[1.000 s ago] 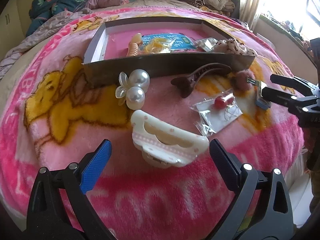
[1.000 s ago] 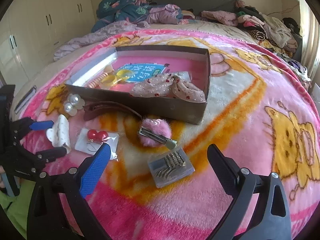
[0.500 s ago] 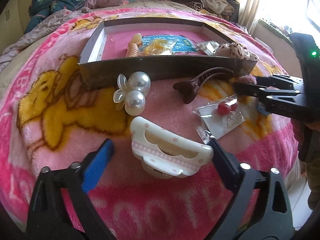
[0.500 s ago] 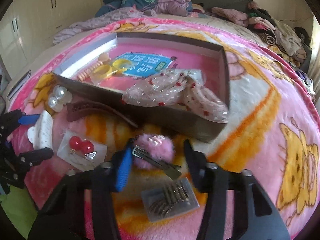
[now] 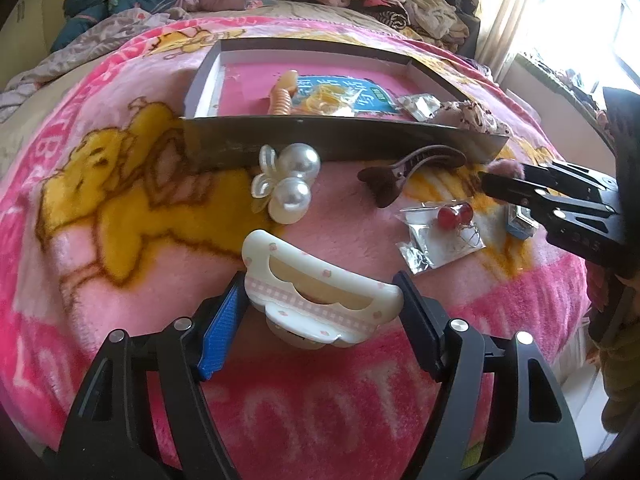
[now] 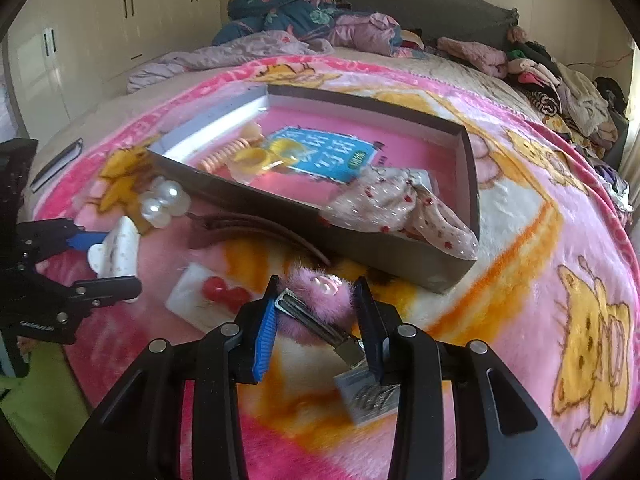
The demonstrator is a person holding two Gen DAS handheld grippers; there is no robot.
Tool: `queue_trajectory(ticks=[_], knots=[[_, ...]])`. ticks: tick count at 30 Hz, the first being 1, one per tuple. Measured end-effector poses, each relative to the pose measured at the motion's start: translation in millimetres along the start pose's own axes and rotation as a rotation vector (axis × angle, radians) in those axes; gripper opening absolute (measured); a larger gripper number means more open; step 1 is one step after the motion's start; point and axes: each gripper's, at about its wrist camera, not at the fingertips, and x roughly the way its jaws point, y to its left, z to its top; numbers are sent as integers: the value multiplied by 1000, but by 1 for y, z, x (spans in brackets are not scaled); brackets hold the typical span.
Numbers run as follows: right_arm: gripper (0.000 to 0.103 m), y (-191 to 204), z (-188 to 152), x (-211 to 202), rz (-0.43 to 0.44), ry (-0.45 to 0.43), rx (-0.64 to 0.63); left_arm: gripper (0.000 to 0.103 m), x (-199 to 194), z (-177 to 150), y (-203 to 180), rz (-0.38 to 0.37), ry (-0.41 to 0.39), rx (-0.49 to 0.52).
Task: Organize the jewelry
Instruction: 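Grasp the pink pompom clip with right tool while left grasps white claw clip, then drop the pompom clip into the pink box with right tool while left drops white claw clip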
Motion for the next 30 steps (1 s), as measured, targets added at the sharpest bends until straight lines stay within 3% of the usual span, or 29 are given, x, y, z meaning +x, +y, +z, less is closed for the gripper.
queue_trajectory(ticks=[18,30], knots=[[35,51,19,-17,93,-44,-37,64,-36,5,28,12,-78,-74],[35,49,38,-21,103,-87,-18,64,-44,17,43,-1,-105,-111]])
